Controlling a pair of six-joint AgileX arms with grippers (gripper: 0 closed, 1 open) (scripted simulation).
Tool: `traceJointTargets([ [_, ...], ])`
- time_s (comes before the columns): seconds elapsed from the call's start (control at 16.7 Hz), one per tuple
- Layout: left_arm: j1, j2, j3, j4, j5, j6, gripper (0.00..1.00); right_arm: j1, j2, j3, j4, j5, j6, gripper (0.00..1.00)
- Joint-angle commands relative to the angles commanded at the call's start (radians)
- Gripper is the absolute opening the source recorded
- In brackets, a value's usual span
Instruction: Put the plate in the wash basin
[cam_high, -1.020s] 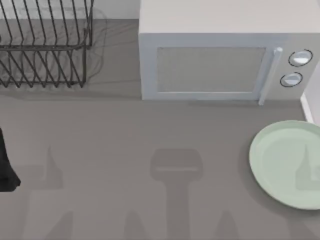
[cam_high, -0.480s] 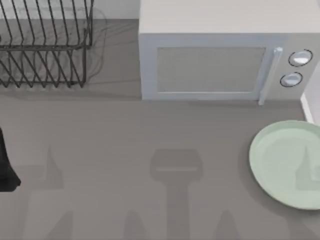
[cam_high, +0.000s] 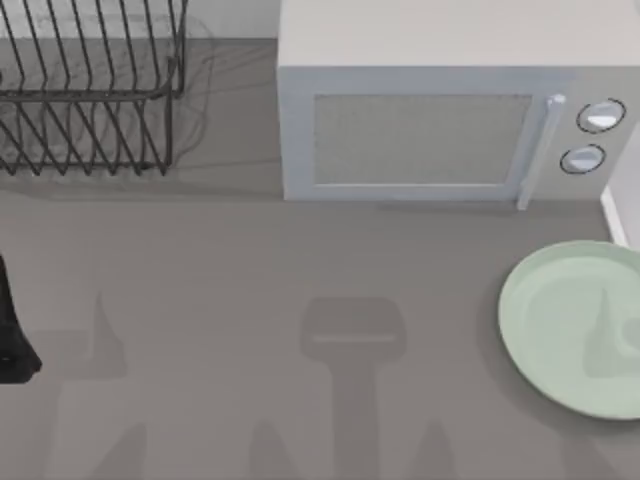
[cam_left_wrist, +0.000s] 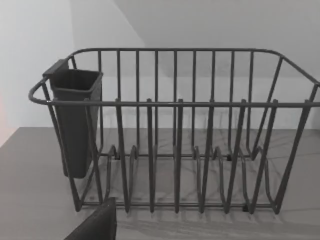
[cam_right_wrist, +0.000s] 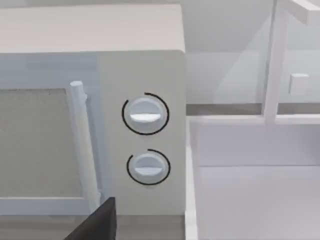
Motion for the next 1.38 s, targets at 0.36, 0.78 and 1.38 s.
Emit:
traceJointTargets([
  [0.36,0.000,0.000,0.000,0.000,0.000,0.000,1.00,0.117,0.452,0.357,-0.282,0.000,0.120,1.00],
  [0.78,0.000,0.000,0.000,0.000,0.000,0.000,1.00,0.284,1.172,0.870,-0.685,0.000,0.293,1.00],
  [1.38,0.000,0.000,0.000,0.000,0.000,0.000,1.00,0.420,1.756,1.287,-1.014,0.001,0.434,1.00],
])
